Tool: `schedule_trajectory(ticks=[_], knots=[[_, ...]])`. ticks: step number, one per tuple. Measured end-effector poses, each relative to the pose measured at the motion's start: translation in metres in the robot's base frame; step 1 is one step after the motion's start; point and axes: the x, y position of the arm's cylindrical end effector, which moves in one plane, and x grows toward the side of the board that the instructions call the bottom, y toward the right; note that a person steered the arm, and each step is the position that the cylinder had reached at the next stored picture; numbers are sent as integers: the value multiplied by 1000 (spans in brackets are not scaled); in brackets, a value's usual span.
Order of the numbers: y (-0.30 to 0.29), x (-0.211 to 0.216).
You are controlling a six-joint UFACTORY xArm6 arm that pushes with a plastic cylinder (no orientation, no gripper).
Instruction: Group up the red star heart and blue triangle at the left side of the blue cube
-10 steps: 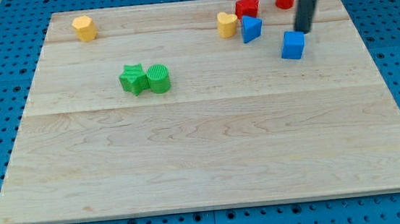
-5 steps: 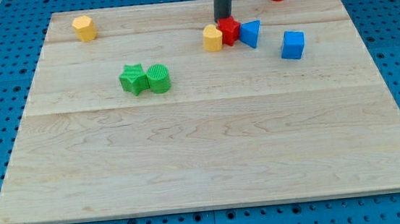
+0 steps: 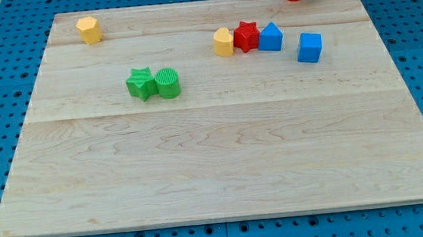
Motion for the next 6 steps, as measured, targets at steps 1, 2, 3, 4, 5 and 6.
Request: schedule_trajectory(ticks=[1, 2, 3, 4, 5, 6], knots=[[-59, 52], [-91, 66], [-32, 97], [-73, 134], [-53, 120], [-15, 113]])
